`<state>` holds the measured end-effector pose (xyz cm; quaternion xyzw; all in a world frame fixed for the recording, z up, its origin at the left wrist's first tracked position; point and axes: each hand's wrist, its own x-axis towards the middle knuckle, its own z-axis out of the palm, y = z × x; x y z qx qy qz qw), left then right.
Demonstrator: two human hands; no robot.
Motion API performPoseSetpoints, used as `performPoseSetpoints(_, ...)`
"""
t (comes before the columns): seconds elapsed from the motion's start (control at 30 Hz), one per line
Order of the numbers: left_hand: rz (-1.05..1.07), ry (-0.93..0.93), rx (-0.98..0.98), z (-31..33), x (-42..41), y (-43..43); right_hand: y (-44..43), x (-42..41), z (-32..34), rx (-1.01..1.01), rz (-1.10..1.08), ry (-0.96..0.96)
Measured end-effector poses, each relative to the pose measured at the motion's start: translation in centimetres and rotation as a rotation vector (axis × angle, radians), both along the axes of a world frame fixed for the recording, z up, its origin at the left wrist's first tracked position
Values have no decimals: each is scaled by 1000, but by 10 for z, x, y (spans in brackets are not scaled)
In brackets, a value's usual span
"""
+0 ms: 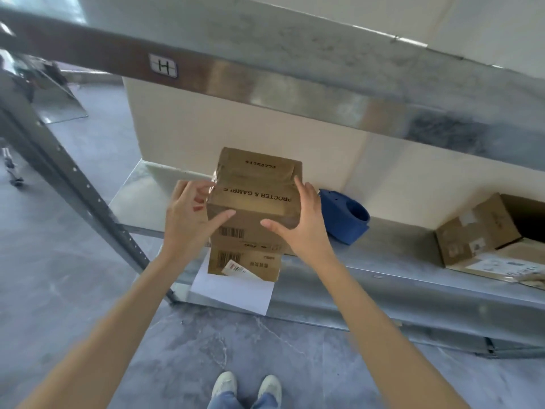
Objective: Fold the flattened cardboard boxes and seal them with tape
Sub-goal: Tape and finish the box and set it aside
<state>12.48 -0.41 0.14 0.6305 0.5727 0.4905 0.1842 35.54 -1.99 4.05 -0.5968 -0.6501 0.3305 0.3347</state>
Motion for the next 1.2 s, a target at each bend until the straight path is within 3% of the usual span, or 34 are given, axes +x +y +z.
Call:
performPoseSetpoints(0.1, -57, 68, -84, 3, -2, 14, 18, 4, 1, -55, 84, -62)
performPoseSetpoints(0.27, -265, -12, -200, 0, 5, 31, 32, 6, -8, -29, 80, -119)
performPoseSetpoints(0.43, -208, -3, -147, -13, 14, 28, 35, 6, -18, 31, 62, -206)
performPoseSetpoints(0.63, -177, 216, -146, 11, 3, 47, 47, 14, -6, 65, 64, -257)
performPoseSetpoints(0.73, -269, 186, -194, 10, 13, 50, 52, 10, -5, 33, 97, -238)
performPoseSetpoints(0.9, -214, 148, -175, -8, 17, 45, 52, 8, -16, 66, 79, -296)
performPoseSetpoints(1.2, -329, 200, -226, 14, 4, 59, 66, 29, 8, -96, 230, -259)
